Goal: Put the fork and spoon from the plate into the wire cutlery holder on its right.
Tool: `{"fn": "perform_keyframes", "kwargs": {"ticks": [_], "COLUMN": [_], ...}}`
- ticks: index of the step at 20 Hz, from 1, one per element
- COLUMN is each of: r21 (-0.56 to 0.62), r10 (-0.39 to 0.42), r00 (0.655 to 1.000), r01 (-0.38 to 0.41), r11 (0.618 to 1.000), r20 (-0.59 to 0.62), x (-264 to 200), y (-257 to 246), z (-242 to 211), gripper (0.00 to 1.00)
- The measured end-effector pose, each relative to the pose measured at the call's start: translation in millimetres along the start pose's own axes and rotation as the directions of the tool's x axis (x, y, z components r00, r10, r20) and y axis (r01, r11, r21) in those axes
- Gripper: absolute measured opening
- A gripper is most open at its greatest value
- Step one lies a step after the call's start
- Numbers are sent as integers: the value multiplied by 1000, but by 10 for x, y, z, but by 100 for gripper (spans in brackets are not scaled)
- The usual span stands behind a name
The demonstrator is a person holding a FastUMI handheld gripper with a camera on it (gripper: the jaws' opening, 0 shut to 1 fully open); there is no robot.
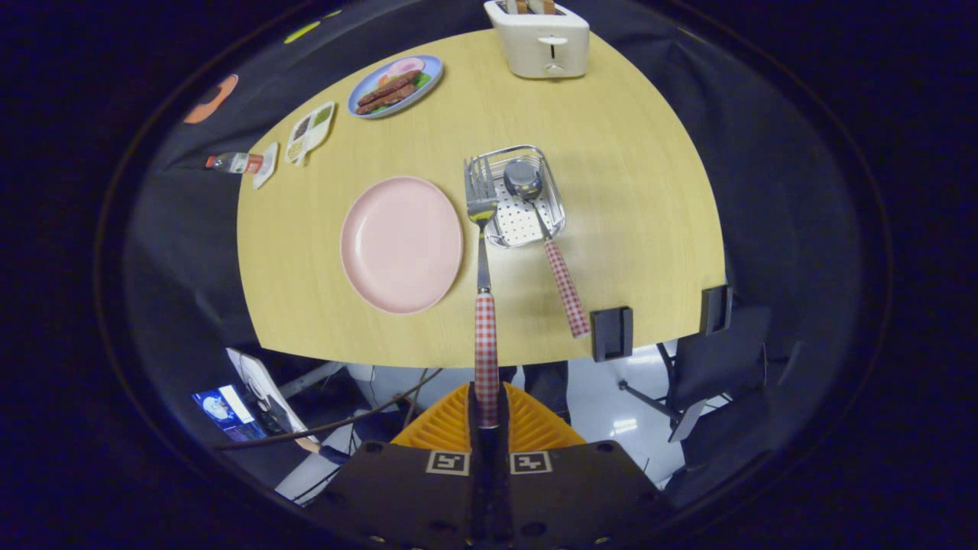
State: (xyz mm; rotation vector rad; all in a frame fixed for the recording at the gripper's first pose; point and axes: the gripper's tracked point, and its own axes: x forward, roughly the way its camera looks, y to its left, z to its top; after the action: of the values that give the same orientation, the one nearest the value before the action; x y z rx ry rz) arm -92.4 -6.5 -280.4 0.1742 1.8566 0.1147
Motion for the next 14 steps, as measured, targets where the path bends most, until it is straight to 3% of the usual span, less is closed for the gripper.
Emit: {"fn": "perform_keyframes", "kwargs": {"ticks": [14], "r21": [6], "r10": [2], "r00": [999], "r01": [-1], "r11": [1000], "r20": [-42], "x": [28], "y": [-39], "z": [155], "gripper": [7]}}
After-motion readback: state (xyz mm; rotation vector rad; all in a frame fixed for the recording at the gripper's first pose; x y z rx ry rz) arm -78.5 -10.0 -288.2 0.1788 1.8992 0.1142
